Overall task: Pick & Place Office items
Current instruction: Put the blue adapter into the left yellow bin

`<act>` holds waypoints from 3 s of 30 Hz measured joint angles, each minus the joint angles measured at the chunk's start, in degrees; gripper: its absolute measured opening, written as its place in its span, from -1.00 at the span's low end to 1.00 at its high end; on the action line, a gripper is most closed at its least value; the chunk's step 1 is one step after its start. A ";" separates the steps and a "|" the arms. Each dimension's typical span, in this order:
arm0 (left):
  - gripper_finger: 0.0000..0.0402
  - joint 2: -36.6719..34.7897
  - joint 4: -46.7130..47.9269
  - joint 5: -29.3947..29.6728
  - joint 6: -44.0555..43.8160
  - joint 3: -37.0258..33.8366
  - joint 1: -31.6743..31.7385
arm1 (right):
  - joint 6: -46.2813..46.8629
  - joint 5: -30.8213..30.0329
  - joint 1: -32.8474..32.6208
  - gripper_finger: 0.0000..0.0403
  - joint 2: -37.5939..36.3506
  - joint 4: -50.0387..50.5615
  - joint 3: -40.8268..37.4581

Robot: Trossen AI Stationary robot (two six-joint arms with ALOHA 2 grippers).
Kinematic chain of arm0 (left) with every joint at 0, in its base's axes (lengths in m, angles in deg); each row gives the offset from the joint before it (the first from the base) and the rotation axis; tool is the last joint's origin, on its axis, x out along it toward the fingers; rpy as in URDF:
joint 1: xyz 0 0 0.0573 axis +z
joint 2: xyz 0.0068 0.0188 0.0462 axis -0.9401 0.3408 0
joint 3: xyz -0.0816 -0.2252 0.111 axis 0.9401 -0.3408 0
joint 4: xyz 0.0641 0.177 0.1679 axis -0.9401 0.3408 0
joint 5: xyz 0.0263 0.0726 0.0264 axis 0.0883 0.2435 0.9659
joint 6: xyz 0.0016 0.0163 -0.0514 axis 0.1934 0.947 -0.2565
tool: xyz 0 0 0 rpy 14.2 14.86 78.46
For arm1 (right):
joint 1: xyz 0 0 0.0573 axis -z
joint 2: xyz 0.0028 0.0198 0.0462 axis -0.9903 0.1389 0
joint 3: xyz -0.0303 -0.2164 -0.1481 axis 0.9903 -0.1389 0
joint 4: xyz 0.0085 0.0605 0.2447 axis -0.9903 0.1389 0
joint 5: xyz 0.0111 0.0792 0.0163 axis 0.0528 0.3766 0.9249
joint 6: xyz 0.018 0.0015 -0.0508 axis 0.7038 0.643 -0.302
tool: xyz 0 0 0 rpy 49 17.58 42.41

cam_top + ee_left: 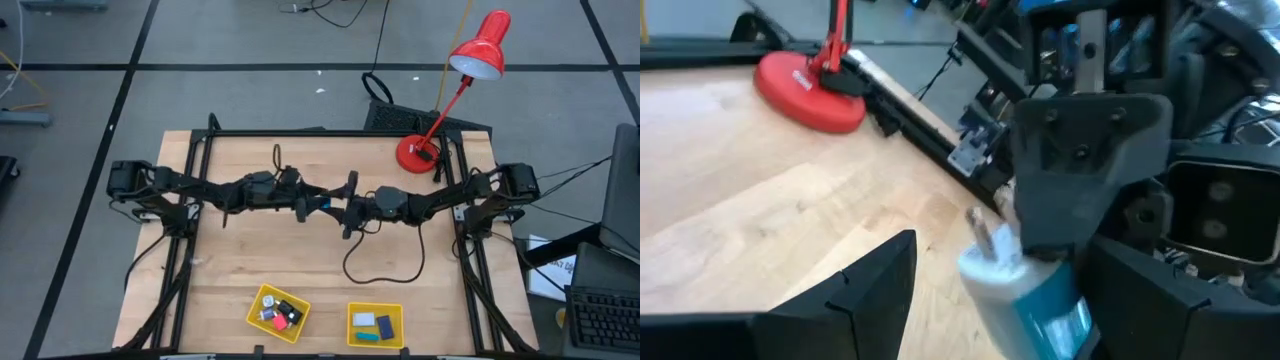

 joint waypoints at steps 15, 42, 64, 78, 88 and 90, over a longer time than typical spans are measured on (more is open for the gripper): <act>-0.04 0.06 -0.34 -6.06 -6.15 0.73 0.04 | -3.98 -0.86 -0.69 -0.19 0.00 -2.21 0.00; -0.23 -14.89 24.90 -3.05 35.01 0.67 -9.46 | 28.26 -6.70 1.54 0.21 -17.13 14.90 -6.53; -0.23 0.19 -1.83 11.03 38.43 -12.71 -45.00 | 46.38 -6.85 9.43 0.01 -23.98 2.09 -25.22; -0.16 13.61 -16.59 8.19 30.69 -12.67 -45.45 | 47.33 -6.74 8.97 -0.03 -23.98 0.52 -25.22; 0.23 14.07 -15.61 9.49 23.19 -12.65 -43.04 | 47.33 -6.74 8.97 -0.03 -23.98 0.78 -25.22; 0.27 14.07 -15.10 9.50 24.46 -12.65 -42.55 | 47.30 -6.74 8.97 -0.03 -23.98 1.15 -25.22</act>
